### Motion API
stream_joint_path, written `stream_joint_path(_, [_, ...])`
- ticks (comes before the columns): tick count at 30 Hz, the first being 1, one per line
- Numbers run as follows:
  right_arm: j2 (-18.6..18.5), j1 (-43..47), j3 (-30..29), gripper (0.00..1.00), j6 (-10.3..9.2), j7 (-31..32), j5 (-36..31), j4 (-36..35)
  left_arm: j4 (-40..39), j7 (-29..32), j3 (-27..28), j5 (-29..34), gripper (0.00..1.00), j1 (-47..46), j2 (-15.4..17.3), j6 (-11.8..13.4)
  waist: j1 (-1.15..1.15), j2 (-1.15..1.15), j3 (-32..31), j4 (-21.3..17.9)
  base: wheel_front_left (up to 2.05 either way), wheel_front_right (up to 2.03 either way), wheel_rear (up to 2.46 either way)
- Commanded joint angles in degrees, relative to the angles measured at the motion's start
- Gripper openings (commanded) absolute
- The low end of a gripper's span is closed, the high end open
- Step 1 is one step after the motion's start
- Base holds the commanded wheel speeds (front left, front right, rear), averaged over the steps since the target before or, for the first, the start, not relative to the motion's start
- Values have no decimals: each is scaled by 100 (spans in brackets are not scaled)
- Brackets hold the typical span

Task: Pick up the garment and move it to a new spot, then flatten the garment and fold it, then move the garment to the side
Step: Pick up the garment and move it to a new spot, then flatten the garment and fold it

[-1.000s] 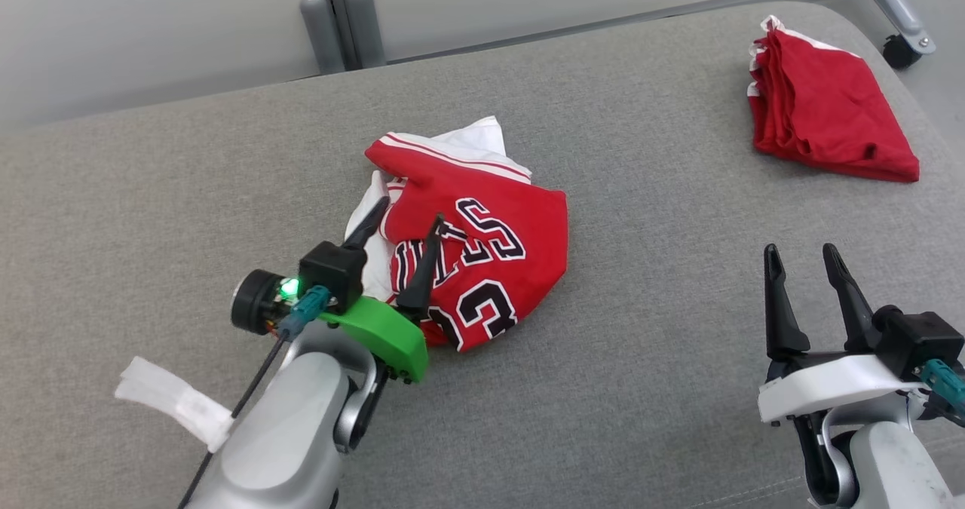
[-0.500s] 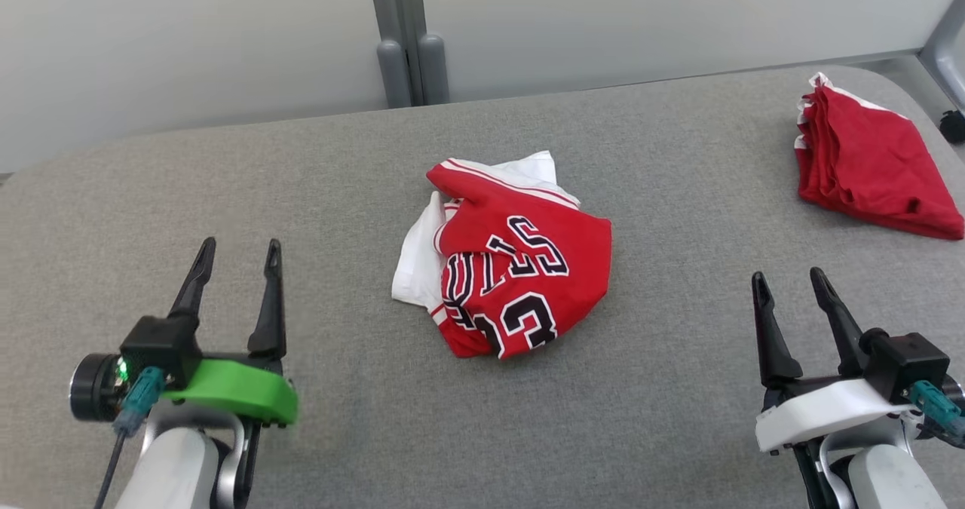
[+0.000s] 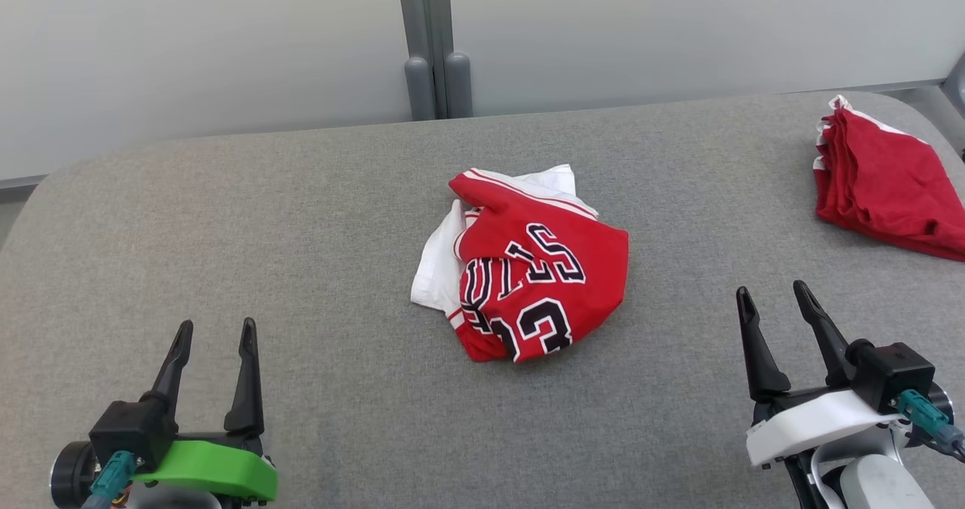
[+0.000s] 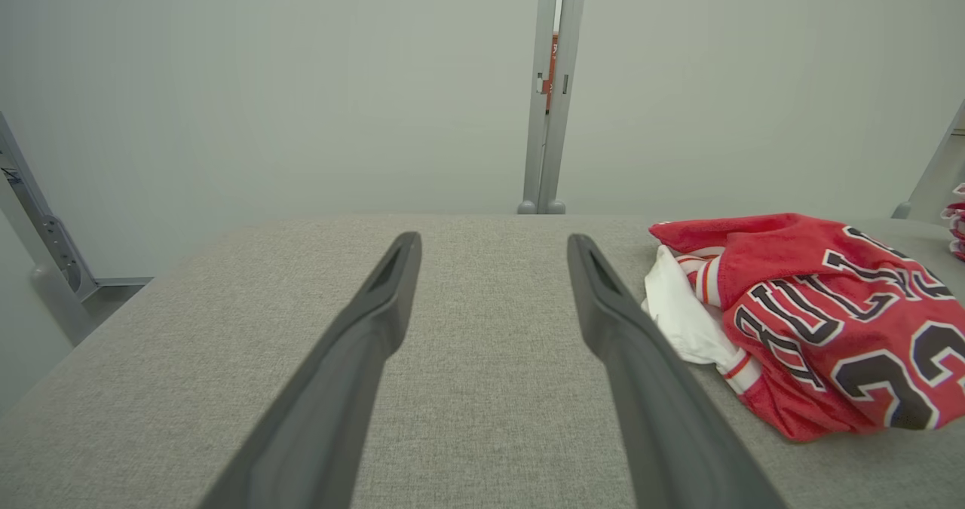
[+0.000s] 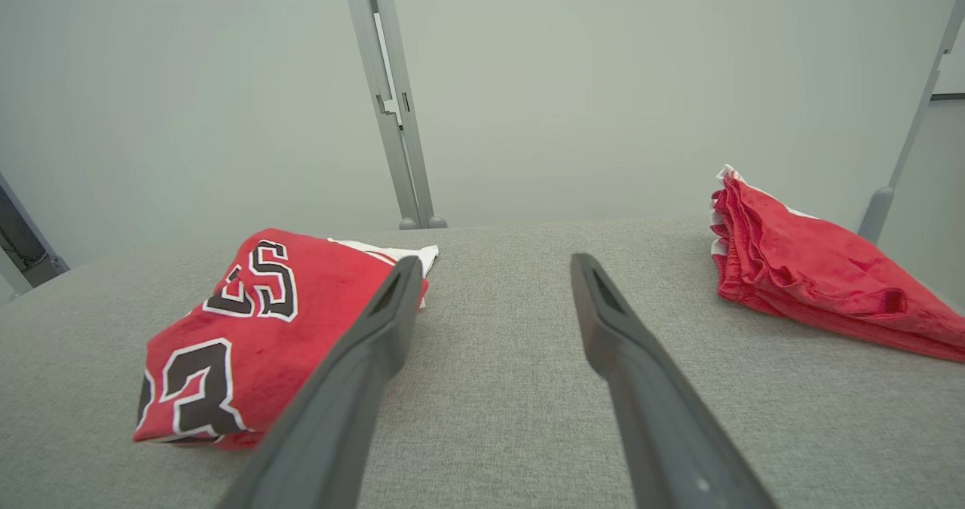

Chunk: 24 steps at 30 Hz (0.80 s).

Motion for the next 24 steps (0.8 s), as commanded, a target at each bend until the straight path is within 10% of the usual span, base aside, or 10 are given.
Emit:
stream_joint_path(1, [-36,57,3,100,-9,-16,42,-22,-18,-17,48,82,100,102,-43,-68,0,0,5,7,0,0,0])
stream_joint_path(24, [-37,46,1,100,-10,-15,87,41,283,-17,376,535,100,-74,-429,-521,0,0,159,32,0,0,0])
